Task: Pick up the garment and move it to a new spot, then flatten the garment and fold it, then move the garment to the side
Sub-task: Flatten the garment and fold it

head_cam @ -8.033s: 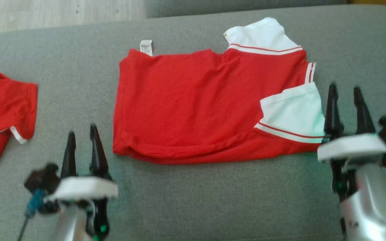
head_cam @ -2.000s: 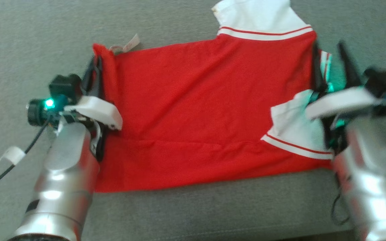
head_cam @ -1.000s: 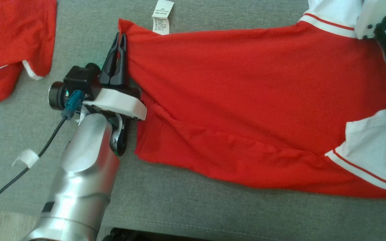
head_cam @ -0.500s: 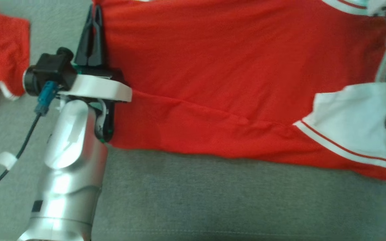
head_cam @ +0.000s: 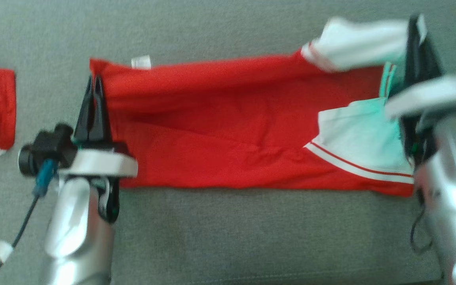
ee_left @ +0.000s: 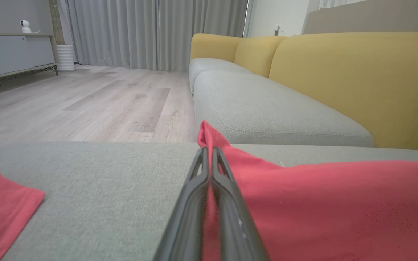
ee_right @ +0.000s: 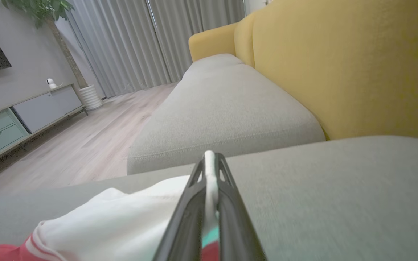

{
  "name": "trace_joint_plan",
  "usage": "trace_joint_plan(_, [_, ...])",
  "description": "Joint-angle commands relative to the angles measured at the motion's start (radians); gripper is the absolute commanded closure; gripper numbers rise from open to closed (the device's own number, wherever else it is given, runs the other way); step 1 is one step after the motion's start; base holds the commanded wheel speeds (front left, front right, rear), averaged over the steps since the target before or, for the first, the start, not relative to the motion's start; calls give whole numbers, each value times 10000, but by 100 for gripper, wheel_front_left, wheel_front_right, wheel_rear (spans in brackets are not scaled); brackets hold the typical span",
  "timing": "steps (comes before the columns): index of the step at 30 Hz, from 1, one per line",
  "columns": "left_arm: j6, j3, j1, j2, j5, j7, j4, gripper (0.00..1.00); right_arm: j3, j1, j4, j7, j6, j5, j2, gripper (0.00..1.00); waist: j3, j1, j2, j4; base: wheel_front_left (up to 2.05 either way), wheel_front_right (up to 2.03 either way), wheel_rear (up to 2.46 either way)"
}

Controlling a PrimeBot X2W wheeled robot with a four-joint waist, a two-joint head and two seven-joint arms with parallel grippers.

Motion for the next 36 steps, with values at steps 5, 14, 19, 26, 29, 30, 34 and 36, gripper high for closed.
trace_joint_plan(5, [-96,523,618,273,71,-23,-187,100,593,1521,-1146,-105,-7,868,188,100,-483,3,-1,-299,0,0,0])
trace_joint_plan(14, [-127,643,1596,254,-186,-23,232,100,386,3016,-1146,-106,-7,1206,530,100,-1068,3,-1,-340,0,0,0])
trace_joint_plan(19, [122,532,2037,252,-700,-23,389,0,-198,3243,-973,-106,-7,726,720,0,-1364,3,-1,-219,0,0,0])
trace_joint_plan(26, [953,562,3036,251,-823,-23,-411,0,-1261,3708,-1560,-106,-7,-777,1085,0,-1949,3,-1,-40,0,0,0])
trace_joint_plan(29, [1143,525,3328,251,-648,-23,-772,0,-1498,3899,-1758,-106,-7,-1266,1207,0,-2146,3,-1,10,0,0,0])
trace_joint_plan(30, [1243,516,3461,251,-548,-23,-966,0,-1604,3996,-1848,-106,-7,-1492,1261,0,-2241,3,-1,33,0,0,0])
trace_joint_plan(34, [1454,243,4018,251,-71,-23,-1403,0,-1711,4402,-1910,-106,-7,-2205,1395,0,-2618,3,-1,89,0,0,0])
trace_joint_plan(36, [1531,101,4276,251,45,-23,-1527,0,-1727,4576,-1834,-106,-7,-2420,1422,0,-2789,3,-1,95,0,0,0])
